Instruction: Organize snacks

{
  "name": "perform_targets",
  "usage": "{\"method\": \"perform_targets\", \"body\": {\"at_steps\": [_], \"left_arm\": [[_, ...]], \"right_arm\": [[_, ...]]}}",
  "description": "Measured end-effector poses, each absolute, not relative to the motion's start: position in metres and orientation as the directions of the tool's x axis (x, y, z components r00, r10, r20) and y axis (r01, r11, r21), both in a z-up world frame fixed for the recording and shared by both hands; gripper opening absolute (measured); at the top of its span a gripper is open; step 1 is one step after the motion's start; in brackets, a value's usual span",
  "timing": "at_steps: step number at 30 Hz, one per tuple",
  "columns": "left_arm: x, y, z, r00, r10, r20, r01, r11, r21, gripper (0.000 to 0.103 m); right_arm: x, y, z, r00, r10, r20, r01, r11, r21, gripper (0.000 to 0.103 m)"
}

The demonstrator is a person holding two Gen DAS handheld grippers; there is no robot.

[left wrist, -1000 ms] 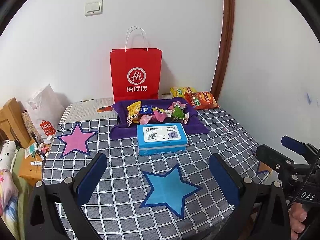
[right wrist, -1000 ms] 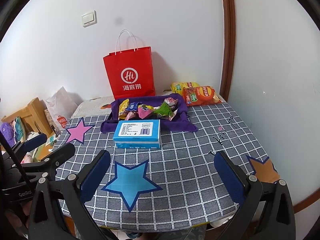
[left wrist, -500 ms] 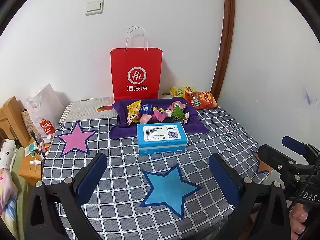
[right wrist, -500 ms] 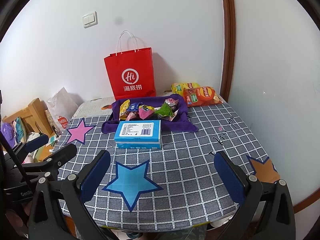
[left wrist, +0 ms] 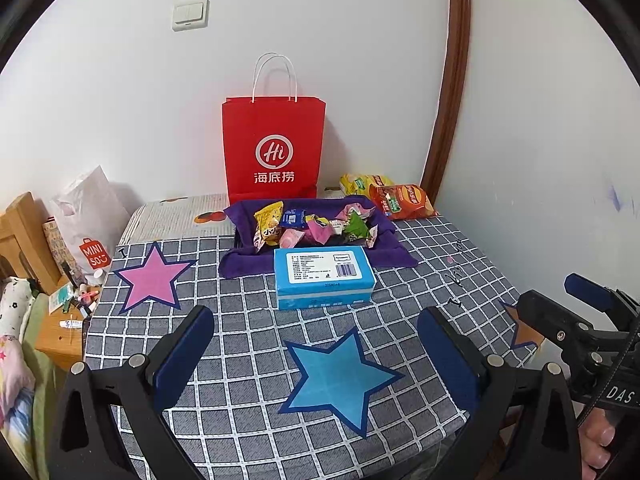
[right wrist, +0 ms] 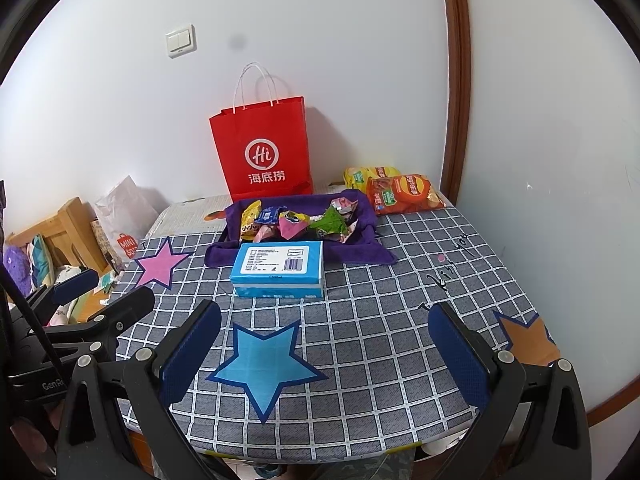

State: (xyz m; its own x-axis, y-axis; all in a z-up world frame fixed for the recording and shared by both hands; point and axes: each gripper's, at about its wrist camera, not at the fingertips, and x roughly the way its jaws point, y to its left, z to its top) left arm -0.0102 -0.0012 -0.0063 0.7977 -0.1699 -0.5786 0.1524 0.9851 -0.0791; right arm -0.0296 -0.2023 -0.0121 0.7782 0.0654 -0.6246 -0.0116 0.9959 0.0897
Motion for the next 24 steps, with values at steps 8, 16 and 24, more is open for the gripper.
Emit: {"method": "perform_targets", "body": {"at_steps": [8, 16, 24], "left_arm": [[-0.0111, -0.0018, -0.0062, 0.799, -0.169, -0.578, 0.152, 0.985, -0.079, 0.103], [-0.0116, -0.0016, -0.0062, 0.799, -0.169, -0.578, 0.151, 0.985, -0.079, 0.103], [-0.0128, -0.0024, -0.0031, 0.803, -0.168, -0.572, 0.148, 0.986, -0.081, 0.103]], "right_arm": [[-0.0304, -0.2022, -0.0113, 0.78, 0.066, -0.623, -0.012, 0.996, 0.09, 0.102], [-0.032, -0.2008, -0.0085, 0.783, 0.066, -0.618, -0.014, 0.996, 0.089, 0.102], [-0.0341, -0.198, -0.0065, 0.785, 0.065, -0.616, -0.016, 0.996, 0.086, 0.102]]}}
